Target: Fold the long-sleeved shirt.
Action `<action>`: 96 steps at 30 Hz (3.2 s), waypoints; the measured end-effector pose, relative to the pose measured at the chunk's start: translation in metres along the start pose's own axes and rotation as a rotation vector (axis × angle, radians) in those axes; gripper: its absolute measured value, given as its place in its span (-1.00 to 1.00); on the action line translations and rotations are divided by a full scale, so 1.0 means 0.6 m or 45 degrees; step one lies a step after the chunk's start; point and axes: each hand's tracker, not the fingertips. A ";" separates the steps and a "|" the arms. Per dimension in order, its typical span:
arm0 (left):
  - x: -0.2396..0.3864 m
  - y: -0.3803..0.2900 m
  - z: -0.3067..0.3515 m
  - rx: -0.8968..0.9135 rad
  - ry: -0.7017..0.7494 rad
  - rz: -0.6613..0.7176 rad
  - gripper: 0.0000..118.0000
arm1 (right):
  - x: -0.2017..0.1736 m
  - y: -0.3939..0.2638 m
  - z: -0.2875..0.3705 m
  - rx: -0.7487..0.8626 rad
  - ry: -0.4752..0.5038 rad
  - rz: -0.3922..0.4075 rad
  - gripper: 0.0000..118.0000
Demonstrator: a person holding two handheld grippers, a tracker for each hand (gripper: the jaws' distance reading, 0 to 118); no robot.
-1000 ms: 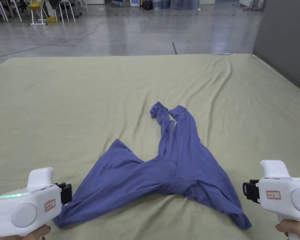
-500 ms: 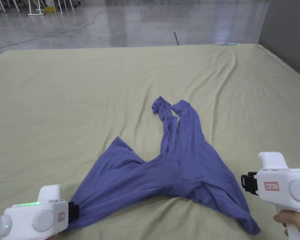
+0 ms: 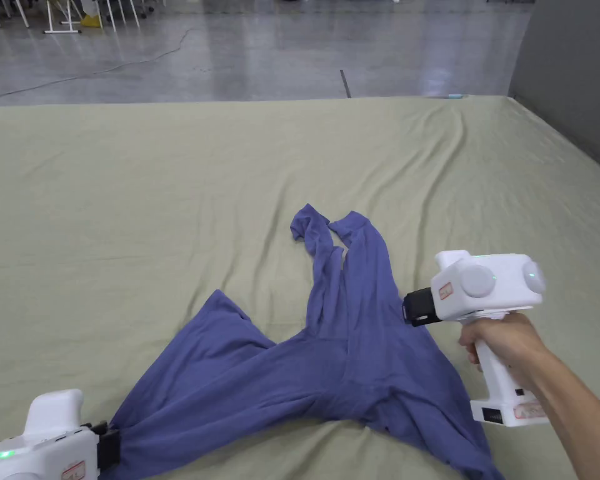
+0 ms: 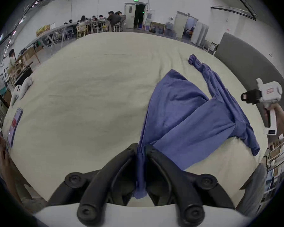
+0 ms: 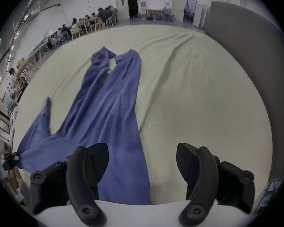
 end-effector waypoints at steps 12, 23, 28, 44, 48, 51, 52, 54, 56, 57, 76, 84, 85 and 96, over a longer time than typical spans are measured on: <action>0.021 0.008 0.015 -0.001 0.005 0.018 -0.90 | -0.060 -0.007 -0.058 -0.135 -0.066 0.094 -0.84; 0.012 0.084 0.076 0.204 -0.047 0.061 -0.90 | 0.001 0.004 0.167 0.254 0.129 -0.069 -0.88; 0.024 0.191 0.105 0.358 -0.072 0.039 -0.90 | 0.023 0.061 0.268 0.435 0.136 -0.062 -0.88; 0.080 0.654 0.168 0.687 -0.016 0.035 -0.90 | 0.000 0.424 0.414 0.773 0.105 -0.035 -0.88; 0.080 0.761 0.176 0.741 0.037 0.048 -0.90 | -0.008 0.529 0.444 0.844 0.094 -0.047 -0.88; 0.077 0.821 0.187 0.769 0.054 0.090 -0.90 | -0.013 0.593 0.468 0.895 0.078 -0.044 -0.88; 0.078 0.835 0.191 0.789 0.058 0.102 -0.90 | -0.015 0.610 0.477 0.922 0.078 -0.062 -0.88; 0.082 0.854 0.196 0.803 0.070 0.090 -0.90 | -0.019 0.637 0.486 0.926 0.078 -0.063 -0.88; 0.085 0.864 0.194 0.809 0.099 0.054 -0.90 | -0.026 0.649 0.489 0.940 0.062 -0.061 -0.88; 0.087 0.862 0.191 0.814 0.104 0.040 -0.90 | -0.028 0.650 0.484 0.943 0.060 -0.060 -0.88; 0.040 0.551 -0.052 0.462 0.014 0.055 -0.90 | -0.001 0.319 0.148 0.506 0.162 -0.194 -0.88; 0.021 0.247 0.036 0.398 -0.034 0.060 -0.90 | 0.006 0.014 0.188 0.400 0.164 -0.026 -0.88; 0.020 0.195 0.043 0.368 -0.023 0.056 -0.90 | 0.001 -0.032 0.185 0.354 0.165 -0.004 -0.88; -0.036 -0.029 0.032 0.132 0.005 0.076 -0.90 | -0.024 -0.259 0.135 0.075 0.081 0.080 -0.88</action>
